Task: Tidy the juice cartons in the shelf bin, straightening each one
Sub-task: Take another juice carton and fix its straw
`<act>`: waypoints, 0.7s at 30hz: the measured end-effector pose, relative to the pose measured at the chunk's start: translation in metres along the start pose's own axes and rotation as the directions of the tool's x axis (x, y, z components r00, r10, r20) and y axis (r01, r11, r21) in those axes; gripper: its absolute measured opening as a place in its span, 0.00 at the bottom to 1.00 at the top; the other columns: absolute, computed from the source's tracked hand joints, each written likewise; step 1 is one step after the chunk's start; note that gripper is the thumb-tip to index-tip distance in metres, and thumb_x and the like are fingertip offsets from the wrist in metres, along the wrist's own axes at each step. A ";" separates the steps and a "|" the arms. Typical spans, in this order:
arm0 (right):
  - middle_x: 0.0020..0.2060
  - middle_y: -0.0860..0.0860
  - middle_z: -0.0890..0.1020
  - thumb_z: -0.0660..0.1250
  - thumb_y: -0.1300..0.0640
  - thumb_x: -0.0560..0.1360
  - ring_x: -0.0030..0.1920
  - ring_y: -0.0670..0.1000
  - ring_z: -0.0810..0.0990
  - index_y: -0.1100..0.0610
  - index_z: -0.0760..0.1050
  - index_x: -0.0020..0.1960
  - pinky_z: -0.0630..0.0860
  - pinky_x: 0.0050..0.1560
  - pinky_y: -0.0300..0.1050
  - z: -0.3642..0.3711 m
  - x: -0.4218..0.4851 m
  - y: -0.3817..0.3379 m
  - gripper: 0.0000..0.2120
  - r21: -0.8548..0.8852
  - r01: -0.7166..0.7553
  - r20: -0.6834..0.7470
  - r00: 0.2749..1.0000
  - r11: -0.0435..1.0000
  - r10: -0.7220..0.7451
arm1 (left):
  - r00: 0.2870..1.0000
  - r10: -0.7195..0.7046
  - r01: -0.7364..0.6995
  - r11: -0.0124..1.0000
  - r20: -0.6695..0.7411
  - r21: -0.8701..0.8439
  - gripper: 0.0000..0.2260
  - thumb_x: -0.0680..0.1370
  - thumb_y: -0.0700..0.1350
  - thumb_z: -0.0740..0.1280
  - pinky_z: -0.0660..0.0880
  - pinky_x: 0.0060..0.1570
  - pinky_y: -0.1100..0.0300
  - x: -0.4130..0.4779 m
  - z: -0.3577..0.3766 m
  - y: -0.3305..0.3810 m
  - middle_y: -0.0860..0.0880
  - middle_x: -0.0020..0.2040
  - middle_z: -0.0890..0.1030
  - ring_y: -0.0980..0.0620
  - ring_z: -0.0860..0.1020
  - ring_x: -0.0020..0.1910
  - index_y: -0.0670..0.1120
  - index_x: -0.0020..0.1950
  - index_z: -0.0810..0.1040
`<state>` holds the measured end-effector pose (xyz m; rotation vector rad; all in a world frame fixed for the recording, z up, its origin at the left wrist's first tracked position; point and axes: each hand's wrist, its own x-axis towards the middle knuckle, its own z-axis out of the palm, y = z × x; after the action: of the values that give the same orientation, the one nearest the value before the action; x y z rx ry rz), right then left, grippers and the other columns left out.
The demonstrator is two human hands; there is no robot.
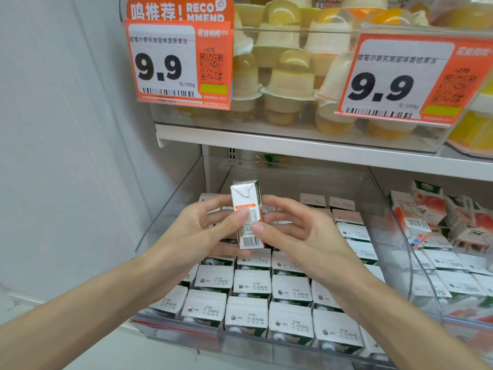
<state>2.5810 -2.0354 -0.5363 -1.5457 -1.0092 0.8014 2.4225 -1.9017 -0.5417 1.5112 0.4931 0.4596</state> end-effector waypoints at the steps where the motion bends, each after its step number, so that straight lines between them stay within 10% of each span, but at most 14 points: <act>1: 0.53 0.36 0.86 0.77 0.46 0.75 0.54 0.36 0.85 0.36 0.79 0.64 0.78 0.49 0.33 0.000 0.000 0.000 0.19 0.010 -0.020 -0.013 1.000 1.000 0.021 | 1.000 -0.001 0.001 1.000 0.000 0.006 0.18 0.83 0.50 0.67 0.85 0.55 0.52 0.000 0.000 0.000 0.50 0.62 0.87 0.47 0.86 0.61 0.50 0.73 0.78; 6: 0.54 0.40 0.88 0.75 0.46 0.77 0.56 0.41 0.86 0.43 0.81 0.59 0.77 0.64 0.48 0.001 0.000 0.000 0.11 0.045 -0.074 -0.017 0.997 0.996 0.074 | 0.999 -0.018 0.018 1.000 -0.035 0.005 0.18 0.84 0.48 0.66 0.85 0.53 0.56 0.001 -0.002 0.002 0.50 0.61 0.87 0.48 0.87 0.58 0.51 0.73 0.77; 13: 0.50 0.43 0.89 0.69 0.46 0.81 0.53 0.42 0.87 0.45 0.83 0.57 0.75 0.56 0.40 0.001 -0.003 -0.004 0.08 0.036 -0.042 0.013 0.999 0.998 0.041 | 0.998 -0.067 0.067 0.998 -0.004 0.012 0.18 0.83 0.54 0.64 0.84 0.51 0.58 0.001 0.000 0.002 0.50 0.59 0.87 0.49 0.85 0.60 0.52 0.72 0.79; 21: 0.50 0.45 0.90 0.67 0.42 0.81 0.55 0.48 0.87 0.44 0.88 0.56 0.78 0.67 0.53 0.003 -0.001 -0.001 0.13 0.001 -0.014 0.007 1.000 1.000 0.014 | 0.992 -0.127 0.127 0.991 -0.014 -0.038 0.19 0.82 0.54 0.64 0.85 0.54 0.54 0.002 0.001 0.003 0.46 0.56 0.89 0.47 0.87 0.56 0.49 0.69 0.81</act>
<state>2.5779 -2.0350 -0.5357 -1.5517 -1.0035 0.8173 2.4250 -1.9015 -0.5392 1.4322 0.5873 0.3799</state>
